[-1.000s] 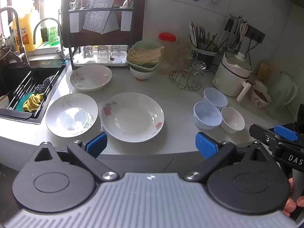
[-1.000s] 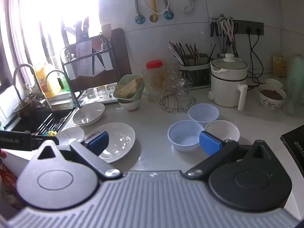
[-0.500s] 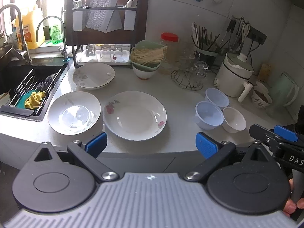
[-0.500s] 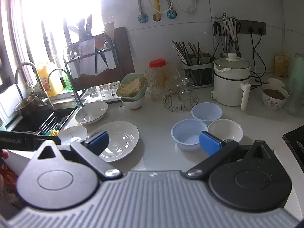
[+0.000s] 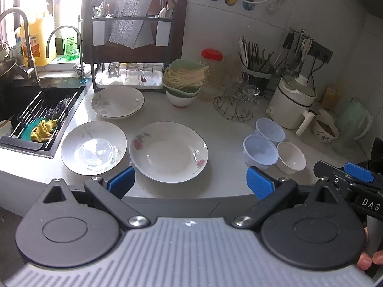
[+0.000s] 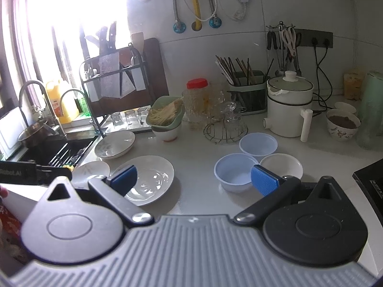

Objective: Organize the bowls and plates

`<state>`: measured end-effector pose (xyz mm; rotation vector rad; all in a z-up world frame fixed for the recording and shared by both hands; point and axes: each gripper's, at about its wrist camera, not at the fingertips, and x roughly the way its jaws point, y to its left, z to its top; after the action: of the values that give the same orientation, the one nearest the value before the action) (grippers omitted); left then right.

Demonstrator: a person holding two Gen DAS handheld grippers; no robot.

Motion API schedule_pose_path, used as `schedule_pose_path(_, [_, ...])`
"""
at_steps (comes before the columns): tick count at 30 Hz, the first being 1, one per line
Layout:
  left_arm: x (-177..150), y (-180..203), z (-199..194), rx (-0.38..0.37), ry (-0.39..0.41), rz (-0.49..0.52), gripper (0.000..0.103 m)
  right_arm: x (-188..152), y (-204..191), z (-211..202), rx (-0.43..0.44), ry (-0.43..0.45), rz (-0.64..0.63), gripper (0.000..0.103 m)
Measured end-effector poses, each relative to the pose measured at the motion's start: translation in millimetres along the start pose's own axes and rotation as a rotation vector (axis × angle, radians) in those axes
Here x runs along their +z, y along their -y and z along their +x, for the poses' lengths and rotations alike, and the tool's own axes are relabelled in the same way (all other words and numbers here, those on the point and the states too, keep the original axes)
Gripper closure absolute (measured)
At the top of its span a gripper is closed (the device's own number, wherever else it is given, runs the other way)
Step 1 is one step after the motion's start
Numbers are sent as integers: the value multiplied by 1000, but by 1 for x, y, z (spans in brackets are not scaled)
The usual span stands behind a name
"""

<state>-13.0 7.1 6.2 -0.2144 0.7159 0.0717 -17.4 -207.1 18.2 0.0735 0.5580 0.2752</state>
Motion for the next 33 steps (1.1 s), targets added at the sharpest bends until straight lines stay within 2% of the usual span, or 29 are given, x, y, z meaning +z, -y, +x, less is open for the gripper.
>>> schedule_pose_path(9, [-1, 1, -2, 0, -11, 3, 2, 2, 1, 0, 2, 4, 3, 0])
schedule_pose_path(17, [8, 1, 0, 45, 2, 22, 2, 8, 3, 6, 18, -7, 7, 0])
schedule_pose_path(33, [19, -7, 27, 79, -33, -5, 2, 10, 12, 29, 17, -93, 3, 0])
